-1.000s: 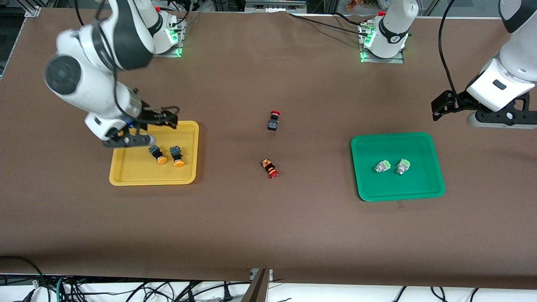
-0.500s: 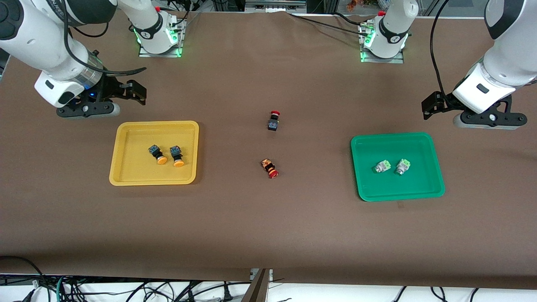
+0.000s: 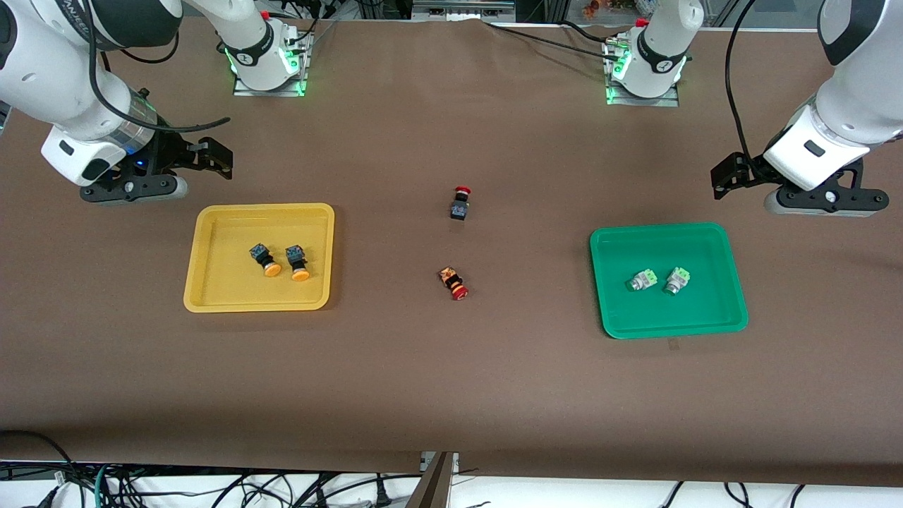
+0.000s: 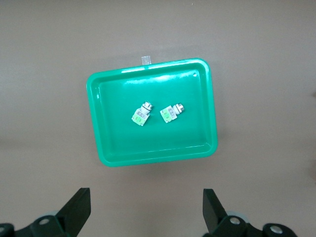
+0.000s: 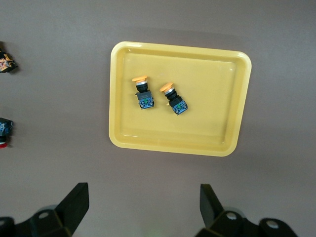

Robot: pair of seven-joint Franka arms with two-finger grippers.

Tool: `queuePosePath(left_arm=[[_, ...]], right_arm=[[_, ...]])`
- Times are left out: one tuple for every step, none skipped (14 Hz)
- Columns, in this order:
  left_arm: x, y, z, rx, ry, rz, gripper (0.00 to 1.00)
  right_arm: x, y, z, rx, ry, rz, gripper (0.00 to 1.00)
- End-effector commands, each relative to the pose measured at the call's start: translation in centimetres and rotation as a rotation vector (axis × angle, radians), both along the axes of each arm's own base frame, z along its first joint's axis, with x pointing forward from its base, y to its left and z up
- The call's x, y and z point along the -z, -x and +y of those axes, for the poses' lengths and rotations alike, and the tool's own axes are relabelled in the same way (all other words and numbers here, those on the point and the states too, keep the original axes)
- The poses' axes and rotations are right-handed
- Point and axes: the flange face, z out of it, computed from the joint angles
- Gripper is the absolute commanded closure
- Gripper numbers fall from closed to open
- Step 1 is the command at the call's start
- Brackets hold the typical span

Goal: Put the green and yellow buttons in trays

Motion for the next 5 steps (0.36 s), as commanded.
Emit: queuePosePath(left_arm=[[-0.77, 0.14, -0.12, -0.008, 0.024, 0.005, 0.00], [-0.77, 0.13, -0.04, -0.010, 0.024, 0.005, 0.00], [-0.76, 0.15, -0.12, -0.008, 0.024, 0.007, 0.00], [-0.76, 0.15, -0.12, -0.007, 0.024, 0.007, 0.00], [-0.76, 0.15, -0.12, -0.007, 0.024, 0.007, 0.00]], right_arm=[[-0.63, -0.04, -0.40, -0.012, 0.009, -0.023, 0.01], [-0.69, -0.11, -0.41, -0.014, 0.010, -0.025, 0.01], [-0.61, -0.13, -0.32, -0.015, 0.011, -0.024, 0.01], [-0.44, -0.19, -0.30, -0.015, 0.011, -0.021, 0.01], [-0.10, -0.35, -0.44, -0.012, 0.013, -0.015, 0.01]])
